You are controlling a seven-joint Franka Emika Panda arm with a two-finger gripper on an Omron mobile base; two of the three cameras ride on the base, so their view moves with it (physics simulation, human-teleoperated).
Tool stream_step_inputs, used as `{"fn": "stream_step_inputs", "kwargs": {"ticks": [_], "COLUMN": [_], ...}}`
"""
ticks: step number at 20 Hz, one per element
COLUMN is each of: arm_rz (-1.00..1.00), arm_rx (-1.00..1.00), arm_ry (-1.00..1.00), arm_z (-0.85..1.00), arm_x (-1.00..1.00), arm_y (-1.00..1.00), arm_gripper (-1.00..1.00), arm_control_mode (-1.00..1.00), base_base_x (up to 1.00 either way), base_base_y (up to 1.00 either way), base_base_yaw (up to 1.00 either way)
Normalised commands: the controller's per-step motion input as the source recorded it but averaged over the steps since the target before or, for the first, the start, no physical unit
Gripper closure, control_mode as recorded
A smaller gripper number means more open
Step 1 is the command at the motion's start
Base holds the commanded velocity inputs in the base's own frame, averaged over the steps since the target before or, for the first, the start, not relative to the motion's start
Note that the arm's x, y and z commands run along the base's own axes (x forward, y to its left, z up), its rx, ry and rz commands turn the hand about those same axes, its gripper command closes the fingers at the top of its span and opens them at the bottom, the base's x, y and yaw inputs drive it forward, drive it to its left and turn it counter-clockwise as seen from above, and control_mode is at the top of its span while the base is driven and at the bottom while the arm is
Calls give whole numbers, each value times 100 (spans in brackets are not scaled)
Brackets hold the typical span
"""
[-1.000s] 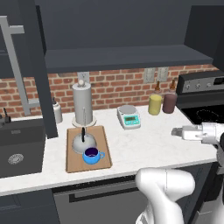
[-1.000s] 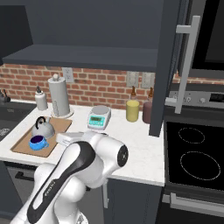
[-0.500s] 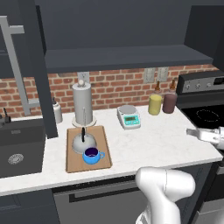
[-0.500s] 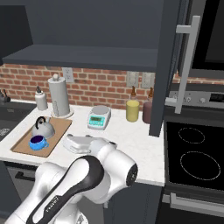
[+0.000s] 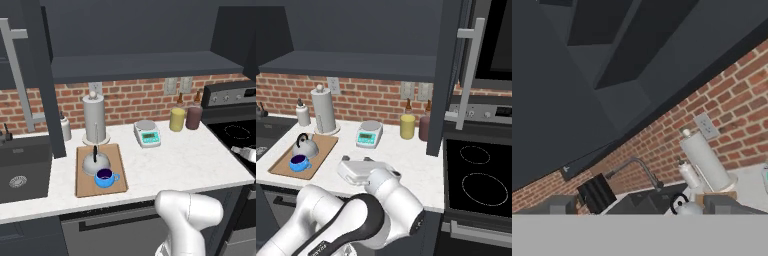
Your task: Pick the kettle from the counter and place it on the tray. Then pick the mug from the cabinet and place it on the tray. Then close the cabinet doors.
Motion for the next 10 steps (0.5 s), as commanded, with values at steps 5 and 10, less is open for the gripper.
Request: {"fn": "stream_step_inputs", "kwargs": {"ticks": [5, 10], "arm_rz": [-3, -3], "arm_rx": [5, 6], "arm_ry": [0, 1], "arm_z": [26, 5], "arm_x": [-7, 2], "arm_y": [-45, -36], "arm_gripper": [-100, -100], "arm_control_mode": [-100, -100], "base_base_x": [0, 0], "base_base_y": [0, 0], "base_base_yaw": [0, 0]}}
